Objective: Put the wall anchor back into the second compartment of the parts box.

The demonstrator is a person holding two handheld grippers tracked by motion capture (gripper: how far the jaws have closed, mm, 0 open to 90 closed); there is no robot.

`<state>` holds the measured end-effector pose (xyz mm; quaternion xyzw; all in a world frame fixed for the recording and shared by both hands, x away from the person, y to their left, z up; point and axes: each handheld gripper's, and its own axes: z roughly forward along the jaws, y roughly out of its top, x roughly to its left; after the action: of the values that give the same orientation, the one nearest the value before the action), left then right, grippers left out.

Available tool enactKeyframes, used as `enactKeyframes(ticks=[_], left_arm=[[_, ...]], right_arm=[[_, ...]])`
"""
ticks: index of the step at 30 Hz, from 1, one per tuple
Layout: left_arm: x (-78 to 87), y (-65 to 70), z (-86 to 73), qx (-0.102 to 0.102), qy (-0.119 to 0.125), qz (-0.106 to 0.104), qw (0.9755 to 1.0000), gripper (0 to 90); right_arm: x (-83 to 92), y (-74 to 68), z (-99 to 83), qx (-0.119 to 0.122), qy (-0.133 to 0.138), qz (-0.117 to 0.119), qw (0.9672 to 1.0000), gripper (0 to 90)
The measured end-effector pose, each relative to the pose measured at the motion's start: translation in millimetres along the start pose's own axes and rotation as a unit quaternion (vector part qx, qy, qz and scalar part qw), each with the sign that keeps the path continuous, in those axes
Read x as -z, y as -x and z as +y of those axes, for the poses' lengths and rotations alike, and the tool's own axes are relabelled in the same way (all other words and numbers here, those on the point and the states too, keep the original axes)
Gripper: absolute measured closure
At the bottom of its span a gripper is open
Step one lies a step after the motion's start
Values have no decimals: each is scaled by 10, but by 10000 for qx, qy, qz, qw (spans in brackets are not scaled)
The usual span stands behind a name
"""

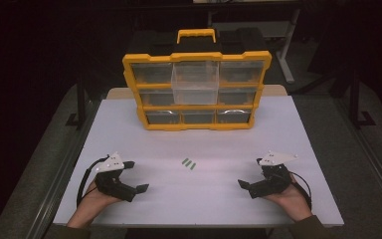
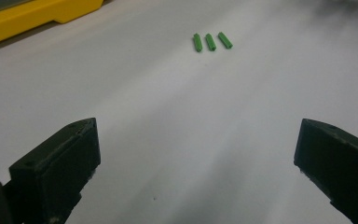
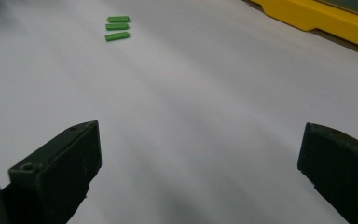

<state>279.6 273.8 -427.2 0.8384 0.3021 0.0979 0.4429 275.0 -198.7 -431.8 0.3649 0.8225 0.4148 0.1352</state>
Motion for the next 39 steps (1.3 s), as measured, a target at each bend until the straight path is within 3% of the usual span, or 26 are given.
enactKeyframes(ticks=[9,15,22,39], left_arm=[[-36,21,34,41,-44,-71,10000,5],[-108,37,81,-17,-141,-142,9998,5],[-141,52,160,-114,-86,-225,9996,5],[-291,32,329,38,-164,-260,9995,5]], right_arm=[[13,7,-12,-18,76,40,10000,0],[12,-9,-12,33,123,31,9999,0],[29,-8,-2,-6,195,22,9998,0],[26,-27,-13,-19,150,-45,9999,0]])
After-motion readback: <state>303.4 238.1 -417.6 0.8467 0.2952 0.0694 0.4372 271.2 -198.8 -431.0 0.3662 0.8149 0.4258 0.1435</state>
